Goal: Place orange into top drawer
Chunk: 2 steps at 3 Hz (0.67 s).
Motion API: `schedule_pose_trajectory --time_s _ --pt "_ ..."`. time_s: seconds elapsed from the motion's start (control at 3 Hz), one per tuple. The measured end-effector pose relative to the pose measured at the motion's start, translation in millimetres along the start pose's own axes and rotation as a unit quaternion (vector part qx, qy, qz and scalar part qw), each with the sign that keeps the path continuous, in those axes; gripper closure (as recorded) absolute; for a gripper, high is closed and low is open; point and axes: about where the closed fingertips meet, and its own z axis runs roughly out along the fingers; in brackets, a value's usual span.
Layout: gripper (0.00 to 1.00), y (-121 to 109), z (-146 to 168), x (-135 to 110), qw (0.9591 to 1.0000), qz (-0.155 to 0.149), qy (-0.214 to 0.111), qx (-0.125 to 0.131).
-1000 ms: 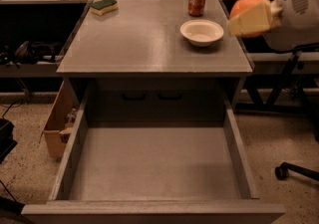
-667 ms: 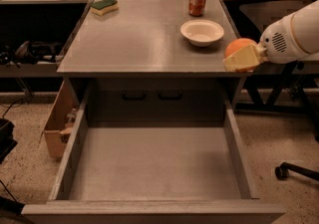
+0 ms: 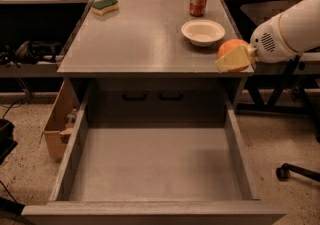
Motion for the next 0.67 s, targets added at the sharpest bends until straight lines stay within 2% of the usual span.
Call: schedule_pose_trajectory --time_s 0.33,0.67 --pt "1.00 20.3 25.0 19.0 0.9998 0.003 0.011 -0.018" --pt "1.00 47.6 72.0 74.5 0.9978 0.017 0.041 -0.049"
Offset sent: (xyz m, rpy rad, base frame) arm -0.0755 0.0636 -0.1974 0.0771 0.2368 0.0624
